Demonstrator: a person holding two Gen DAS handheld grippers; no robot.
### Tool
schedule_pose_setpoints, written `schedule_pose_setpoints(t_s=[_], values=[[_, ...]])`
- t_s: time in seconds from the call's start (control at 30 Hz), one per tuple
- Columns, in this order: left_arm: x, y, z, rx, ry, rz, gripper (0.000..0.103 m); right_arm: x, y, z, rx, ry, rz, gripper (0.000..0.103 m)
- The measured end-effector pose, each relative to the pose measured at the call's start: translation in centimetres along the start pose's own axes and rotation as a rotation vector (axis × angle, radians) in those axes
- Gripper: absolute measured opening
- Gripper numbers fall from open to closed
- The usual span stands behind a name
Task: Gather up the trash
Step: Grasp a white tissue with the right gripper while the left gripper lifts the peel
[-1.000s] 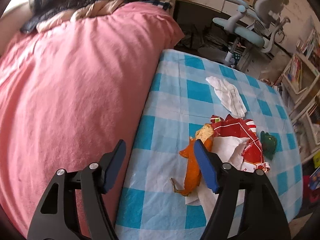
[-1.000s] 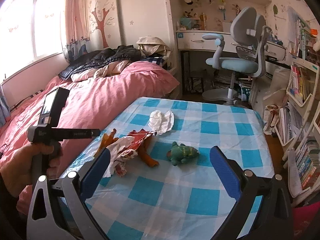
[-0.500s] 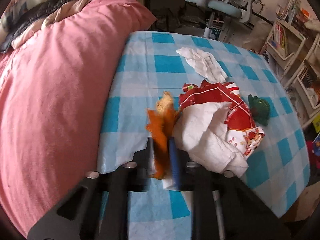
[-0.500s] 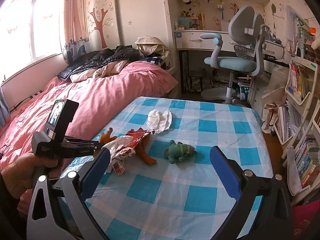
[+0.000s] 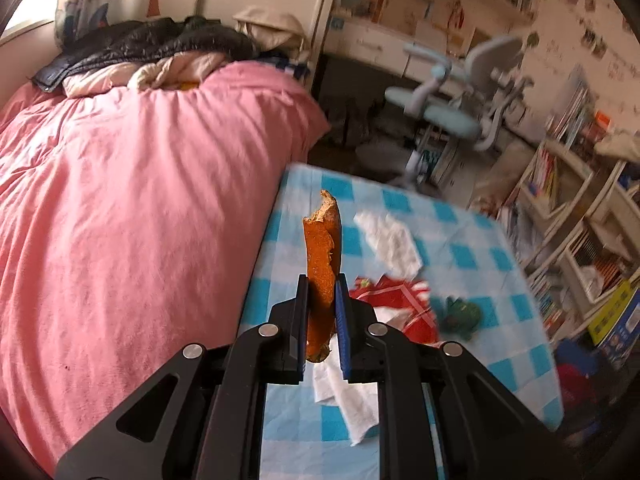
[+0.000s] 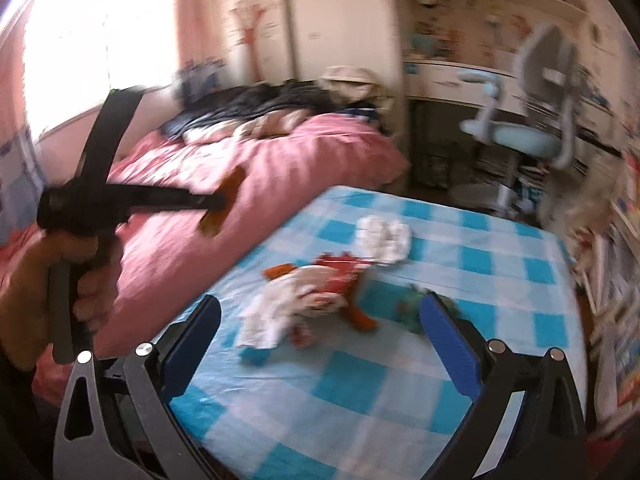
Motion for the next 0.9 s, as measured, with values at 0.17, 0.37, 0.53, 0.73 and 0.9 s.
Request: schedule_pose_setpoints(t_s=[0.17, 0.37, 0.53, 0.73, 0.9], values=[[-0.2, -2.4, 0.5, 0.055, -0.026, -0.044, 0.012, -3.4, 3.4, 1.8, -0.028, -0.118, 0.051, 0.093], [-1.0, -3.7, 0.8, 0.08, -0.031, -0.057, 0.012, -4.3, 11.4, 2.9, -0.19, -0.12, -0.002, 0.08], [-1.7, -3.5, 1.3, 0.072, -0.027, -0.05, 0.012, -2.6, 14.9, 2.8, -0.277, -0.064, -0.054, 0.047], [-2.8, -3.5, 1.8, 0.08, -0.055, -0.054, 0.012, -0.7, 12.0, 4.3, -0.203, 0.02, 0.023, 0.011], [-2.5, -4.1, 1.6, 0.094, -0.044, -0.052, 0.012, 1.0, 7.8, 4.7, -0.105, 0.105, 0.121, 0.009]])
Point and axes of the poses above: each gripper's, at about its wrist camera, not at the fingertips, and y roughly the way its jaws point, x to its right, z to its top, the point moved 2 cm from there along y, roughly the way its jaws point, and after that the axes turned 14 degrees about -x, right-handed, at the moved point
